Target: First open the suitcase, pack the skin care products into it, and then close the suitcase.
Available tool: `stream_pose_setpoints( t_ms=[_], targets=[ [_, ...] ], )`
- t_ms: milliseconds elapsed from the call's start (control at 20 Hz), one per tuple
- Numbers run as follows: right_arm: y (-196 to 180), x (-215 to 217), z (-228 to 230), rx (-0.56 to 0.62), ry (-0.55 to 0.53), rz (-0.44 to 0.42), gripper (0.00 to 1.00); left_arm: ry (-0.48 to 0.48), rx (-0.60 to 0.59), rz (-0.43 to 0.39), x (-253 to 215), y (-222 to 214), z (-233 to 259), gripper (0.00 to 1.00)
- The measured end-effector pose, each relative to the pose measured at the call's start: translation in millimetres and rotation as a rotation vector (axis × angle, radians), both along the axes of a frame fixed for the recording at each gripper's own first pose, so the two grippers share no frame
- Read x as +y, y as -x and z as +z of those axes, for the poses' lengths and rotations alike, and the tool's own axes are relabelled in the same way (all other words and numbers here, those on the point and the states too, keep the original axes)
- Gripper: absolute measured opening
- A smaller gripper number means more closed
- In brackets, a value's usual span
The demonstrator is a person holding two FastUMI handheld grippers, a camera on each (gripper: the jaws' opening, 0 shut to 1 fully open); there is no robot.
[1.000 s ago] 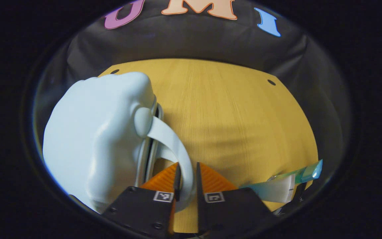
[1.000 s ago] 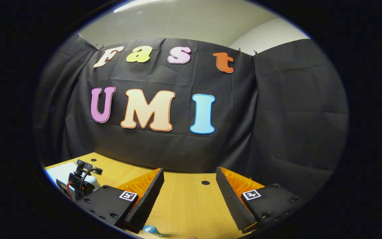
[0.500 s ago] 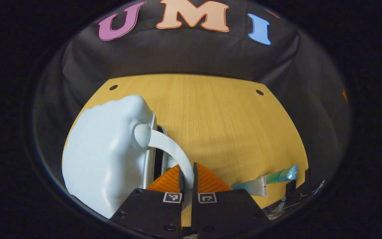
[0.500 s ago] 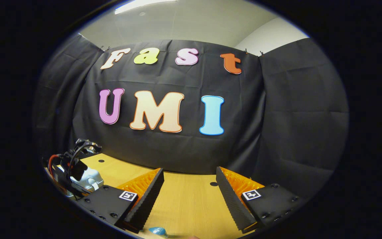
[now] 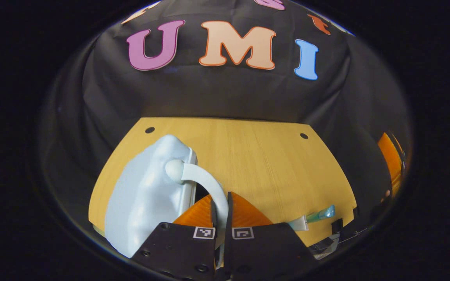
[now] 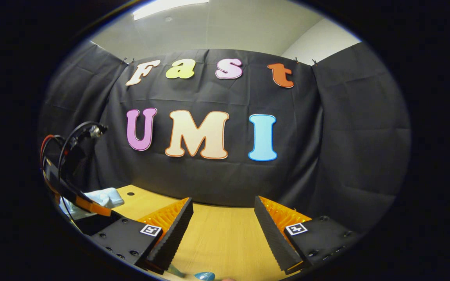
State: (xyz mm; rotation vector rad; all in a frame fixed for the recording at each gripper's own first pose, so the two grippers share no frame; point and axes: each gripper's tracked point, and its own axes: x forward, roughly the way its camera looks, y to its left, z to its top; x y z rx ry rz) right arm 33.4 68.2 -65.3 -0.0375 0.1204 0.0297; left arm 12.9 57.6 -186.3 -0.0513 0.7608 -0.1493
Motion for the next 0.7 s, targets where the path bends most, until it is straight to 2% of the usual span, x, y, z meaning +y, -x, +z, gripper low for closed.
stream_pose_setpoints(
  t_ms=[100,400,700],
  targets=[
    [-1.4,11.5,-0.7,-0.002,-0.006,0.011,0.99,-0.011,-0.028,0.016,26.0,-6.4,21.3,0.01],
    [-7.1,47.2,-5.3,0.001,-0.015,0.019,0.99,0.052,-0.084,0.078,97.0,-19.8,50.4,0.01],
    [-13.2,91.2,-6.6,-0.008,-0.02,-0.001,1.0,-0.043,-0.138,0.105,180.9,-28.5,62.2,0.01]
  ],
)
